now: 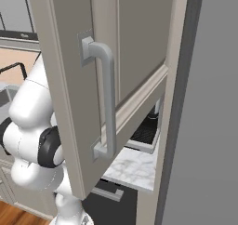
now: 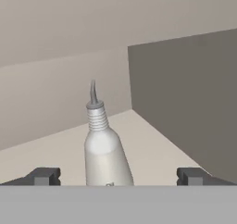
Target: Move the condiment bottle and oil and vinegar bottle from the cabinet to the dining counter.
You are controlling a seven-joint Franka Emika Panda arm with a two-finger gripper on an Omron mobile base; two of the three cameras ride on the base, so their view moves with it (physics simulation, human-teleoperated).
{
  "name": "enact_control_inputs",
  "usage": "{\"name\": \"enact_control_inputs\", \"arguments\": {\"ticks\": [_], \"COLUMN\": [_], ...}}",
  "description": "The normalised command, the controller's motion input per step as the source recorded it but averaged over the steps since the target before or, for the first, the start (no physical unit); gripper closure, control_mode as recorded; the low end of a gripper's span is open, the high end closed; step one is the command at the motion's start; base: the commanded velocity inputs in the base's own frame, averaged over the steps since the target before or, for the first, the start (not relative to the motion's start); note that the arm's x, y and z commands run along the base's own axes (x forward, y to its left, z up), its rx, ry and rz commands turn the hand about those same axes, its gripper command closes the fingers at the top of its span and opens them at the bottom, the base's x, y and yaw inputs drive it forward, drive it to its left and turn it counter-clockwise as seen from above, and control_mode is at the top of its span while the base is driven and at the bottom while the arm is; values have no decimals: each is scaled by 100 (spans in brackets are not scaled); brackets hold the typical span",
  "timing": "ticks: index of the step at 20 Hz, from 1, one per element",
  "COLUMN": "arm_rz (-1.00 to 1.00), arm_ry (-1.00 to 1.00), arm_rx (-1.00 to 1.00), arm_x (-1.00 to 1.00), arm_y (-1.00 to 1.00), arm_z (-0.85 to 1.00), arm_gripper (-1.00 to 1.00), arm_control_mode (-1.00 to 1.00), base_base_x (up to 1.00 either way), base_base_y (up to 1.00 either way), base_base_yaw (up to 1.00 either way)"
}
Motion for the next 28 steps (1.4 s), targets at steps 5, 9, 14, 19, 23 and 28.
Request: {"name": "enact_control_inputs", "arguments": {"ticks": [5, 9, 14, 19, 23, 28], "arm_rz": [8, 8, 5, 1, 0, 0], "arm_ry": [0, 0, 0, -2, -4, 0], "arm_rx": [0, 0, 0, 0, 0, 0], "arm_x": [14, 34, 31, 12, 0, 7], "arm_y": [0, 0, 0, -5, -6, -5], "arm_z": [-23, -17, -8, 0, 0, -6], "arm_gripper": [-100, -100, -100, -100, -100, -100], "arm_control_mode": [-100, -100, -100, -100, -100, -100], "base_base_x": [0, 0, 0, 0, 0, 0], "base_base_y": [0, 0, 0, 0, 0, 0], "base_base_yaw": [0, 0, 0, 0, 0, 0]}}
